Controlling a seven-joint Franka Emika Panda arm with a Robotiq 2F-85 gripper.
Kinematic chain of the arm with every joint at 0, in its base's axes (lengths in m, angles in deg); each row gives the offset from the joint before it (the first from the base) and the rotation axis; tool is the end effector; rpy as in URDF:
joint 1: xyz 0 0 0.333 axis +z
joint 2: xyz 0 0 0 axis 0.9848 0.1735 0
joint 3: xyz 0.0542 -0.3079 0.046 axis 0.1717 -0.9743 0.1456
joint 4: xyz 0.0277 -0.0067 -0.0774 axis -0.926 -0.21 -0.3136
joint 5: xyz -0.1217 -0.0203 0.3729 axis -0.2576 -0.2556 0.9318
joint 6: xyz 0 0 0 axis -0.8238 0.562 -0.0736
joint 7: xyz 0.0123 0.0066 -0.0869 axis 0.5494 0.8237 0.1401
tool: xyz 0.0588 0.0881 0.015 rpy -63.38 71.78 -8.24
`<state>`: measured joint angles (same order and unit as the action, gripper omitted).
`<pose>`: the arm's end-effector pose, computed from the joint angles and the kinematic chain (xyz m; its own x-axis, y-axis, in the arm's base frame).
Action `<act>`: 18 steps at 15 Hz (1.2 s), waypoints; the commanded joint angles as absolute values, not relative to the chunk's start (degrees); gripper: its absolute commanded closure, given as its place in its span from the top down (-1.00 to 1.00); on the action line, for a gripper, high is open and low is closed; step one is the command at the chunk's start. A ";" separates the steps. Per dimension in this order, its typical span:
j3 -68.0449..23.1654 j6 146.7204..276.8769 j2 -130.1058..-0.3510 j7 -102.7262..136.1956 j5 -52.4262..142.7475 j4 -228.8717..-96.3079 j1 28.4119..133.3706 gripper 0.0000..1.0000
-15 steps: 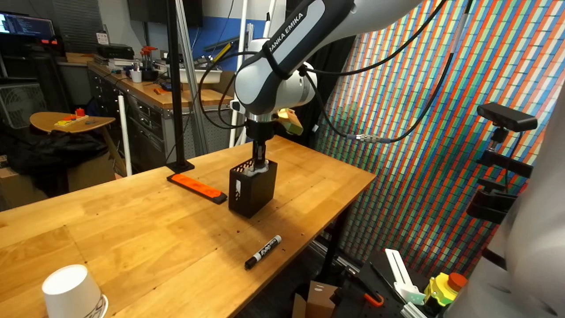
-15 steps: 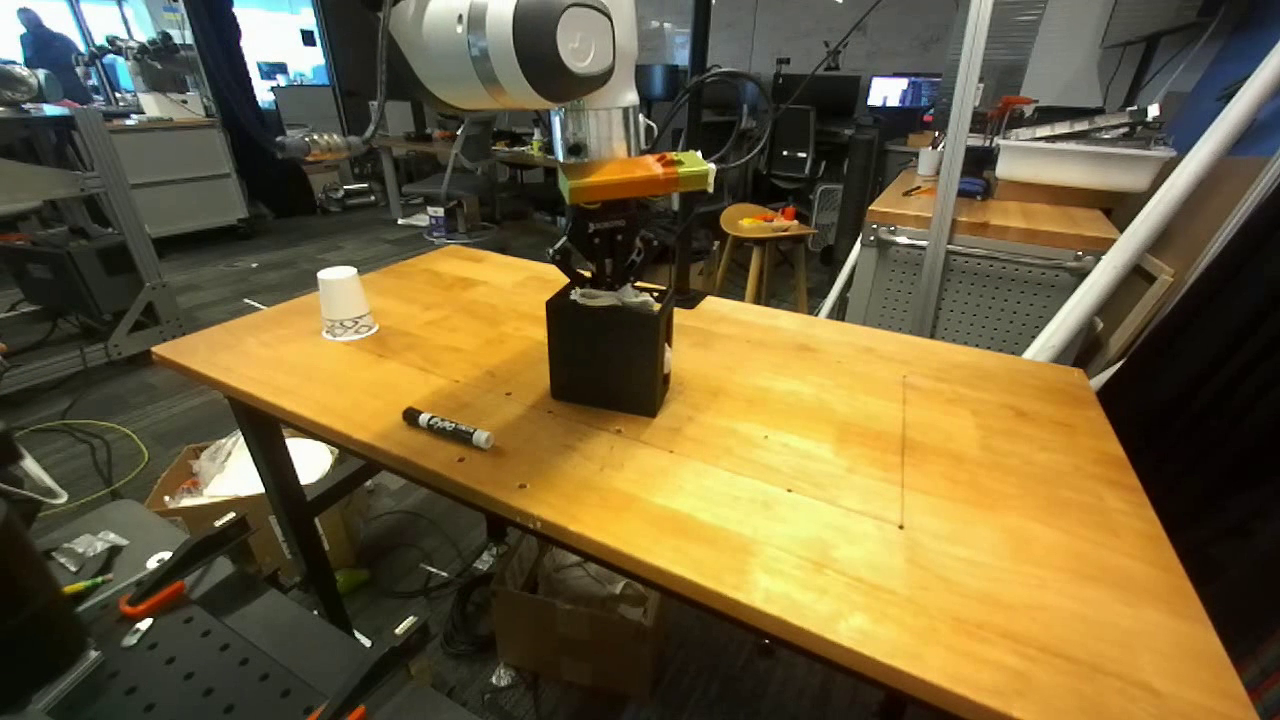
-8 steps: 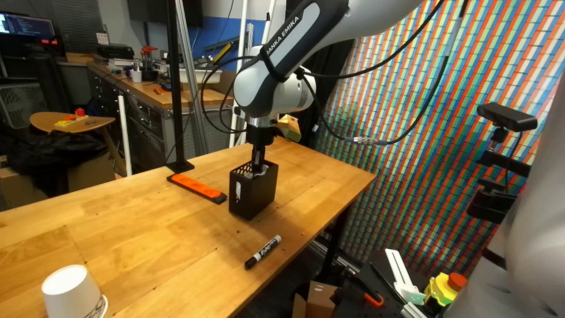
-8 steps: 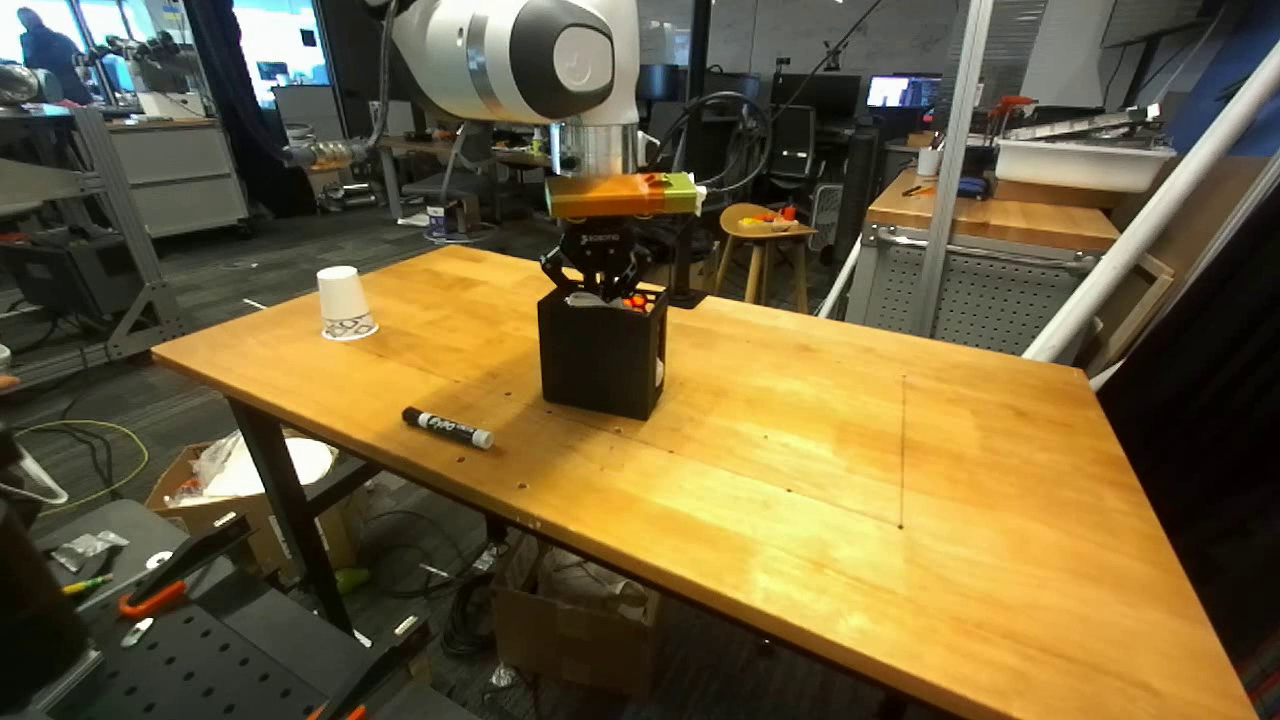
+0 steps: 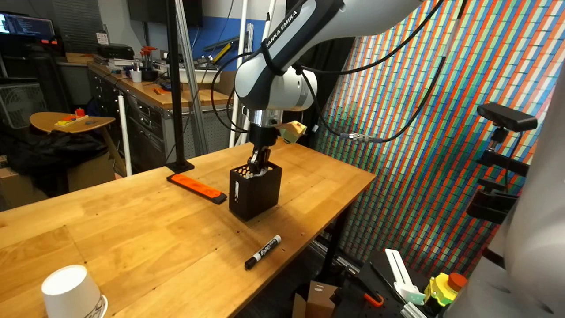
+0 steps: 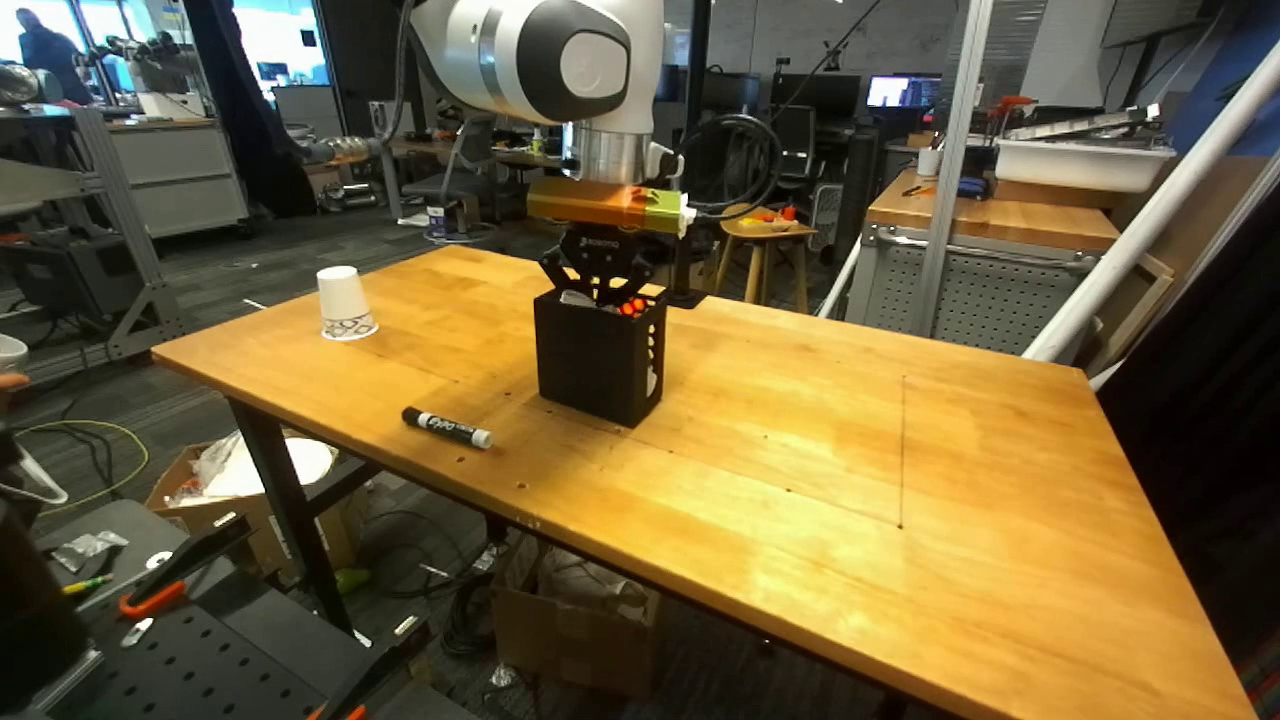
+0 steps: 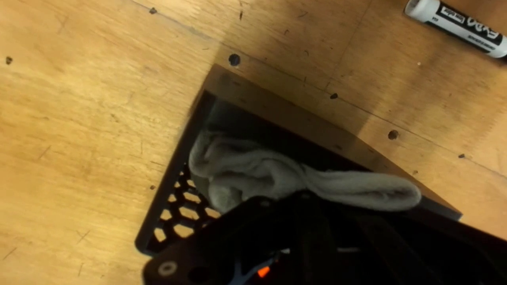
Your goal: Pick up the white towel from the table and put it in the black basket.
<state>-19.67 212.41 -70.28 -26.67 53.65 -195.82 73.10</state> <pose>0.5442 -0.0761 0.2919 0.8934 0.4492 0.0119 0.4488 -0.8909 -0.0698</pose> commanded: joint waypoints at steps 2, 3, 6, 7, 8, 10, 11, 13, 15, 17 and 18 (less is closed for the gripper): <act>-19.04 212.01 -68.73 -21.46 54.61 -193.89 73.56 -0.92; -19.03 212.09 -68.76 -20.41 53.91 -193.59 73.77 -0.92; -19.17 212.47 -68.83 -16.69 51.75 -192.73 74.43 -0.92; -19.39 212.66 -68.84 -14.97 50.30 -192.59 74.78 -0.92; -19.47 212.64 -68.75 -13.53 49.23 -192.38 74.99 -0.92; -19.72 212.41 -68.28 -10.35 46.61 -192.02 75.48 -0.92; -19.77 212.25 -68.10 -9.03 45.51 -191.94 75.64 -0.92; -19.91 212.05 -67.74 -6.49 43.47 -191.98 75.97 -0.92; -19.79 211.98 -67.23 -5.13 42.84 -191.99 75.97 -0.92; -19.56 212.17 -66.37 -4.77 43.22 -191.96 75.84 -0.92; -19.46 212.29 -65.83 -4.83 43.64 -191.95 75.73 -0.92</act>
<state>-19.25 212.46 -67.55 -6.45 44.20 -193.39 75.31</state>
